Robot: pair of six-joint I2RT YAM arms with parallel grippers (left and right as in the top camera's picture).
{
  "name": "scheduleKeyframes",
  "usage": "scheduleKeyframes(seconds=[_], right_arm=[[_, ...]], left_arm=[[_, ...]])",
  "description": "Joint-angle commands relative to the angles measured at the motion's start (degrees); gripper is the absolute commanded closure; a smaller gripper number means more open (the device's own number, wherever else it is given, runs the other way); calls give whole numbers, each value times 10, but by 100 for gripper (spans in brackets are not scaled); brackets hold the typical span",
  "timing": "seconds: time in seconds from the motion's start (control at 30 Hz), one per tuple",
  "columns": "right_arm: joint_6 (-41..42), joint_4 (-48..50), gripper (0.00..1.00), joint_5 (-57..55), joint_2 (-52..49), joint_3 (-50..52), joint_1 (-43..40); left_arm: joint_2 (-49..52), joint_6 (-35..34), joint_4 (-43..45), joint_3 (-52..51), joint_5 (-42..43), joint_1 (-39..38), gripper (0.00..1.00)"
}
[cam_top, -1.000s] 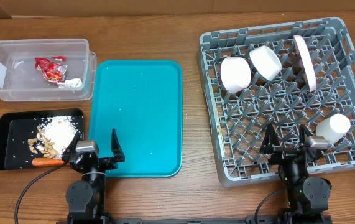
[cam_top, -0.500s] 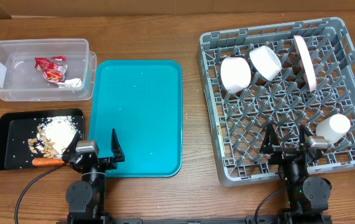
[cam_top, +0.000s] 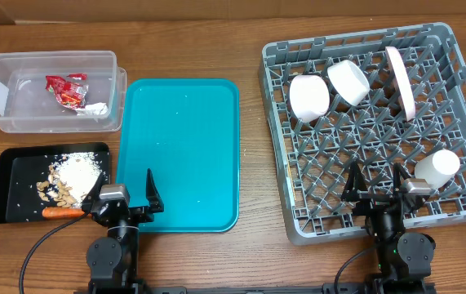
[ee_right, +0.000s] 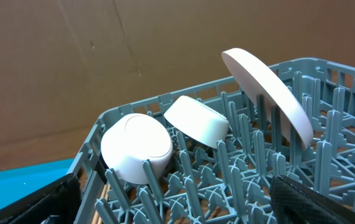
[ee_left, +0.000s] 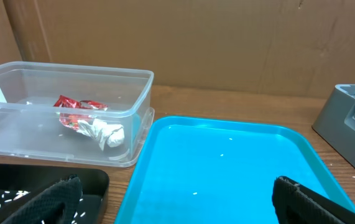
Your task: Sort waste into correct bins and load items into the dishwasher
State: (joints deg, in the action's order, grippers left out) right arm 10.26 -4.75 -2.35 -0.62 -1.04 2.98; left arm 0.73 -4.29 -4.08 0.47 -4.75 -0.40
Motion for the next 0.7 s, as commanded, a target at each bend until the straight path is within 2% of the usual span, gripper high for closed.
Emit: scheduleKeyframes(seconds=[0.0, 0.53, 0.67], right_arm=[[-2, 3, 0, 1, 5, 6, -1], [-3, 2, 0, -4, 5, 6, -1], [-38, 2, 0, -5, 5, 6, -1]], left_arm=[[-5, 0, 1, -2, 3, 0, 0], [-5, 0, 1, -2, 3, 0, 0], [-5, 0, 1, -2, 3, 0, 0]])
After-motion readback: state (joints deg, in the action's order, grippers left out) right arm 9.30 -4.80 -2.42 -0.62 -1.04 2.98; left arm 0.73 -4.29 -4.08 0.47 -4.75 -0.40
